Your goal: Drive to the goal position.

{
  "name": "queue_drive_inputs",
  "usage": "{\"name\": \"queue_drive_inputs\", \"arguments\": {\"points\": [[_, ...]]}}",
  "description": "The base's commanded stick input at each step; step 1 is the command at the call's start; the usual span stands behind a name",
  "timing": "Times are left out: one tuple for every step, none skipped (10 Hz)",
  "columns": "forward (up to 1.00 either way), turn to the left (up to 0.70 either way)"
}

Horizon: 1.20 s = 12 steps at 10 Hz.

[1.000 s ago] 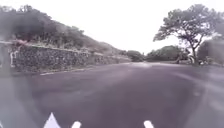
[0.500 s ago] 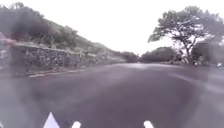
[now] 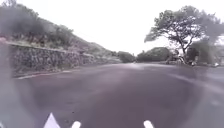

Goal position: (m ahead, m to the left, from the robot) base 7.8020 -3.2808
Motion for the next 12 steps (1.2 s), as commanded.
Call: {"name": "queue_drive_inputs", "arguments": {"points": [[0.70, 0.00], [0.70, 0.00], [0.70, 0.00], [0.70, -0.08], [0.70, -0.16], [0.70, -0.30], [0.70, -0.16], [0.70, -0.02], [0.70, 0.00], [0.70, 0.00], [0.70, 0.00], [0.70, 0.00]]}}
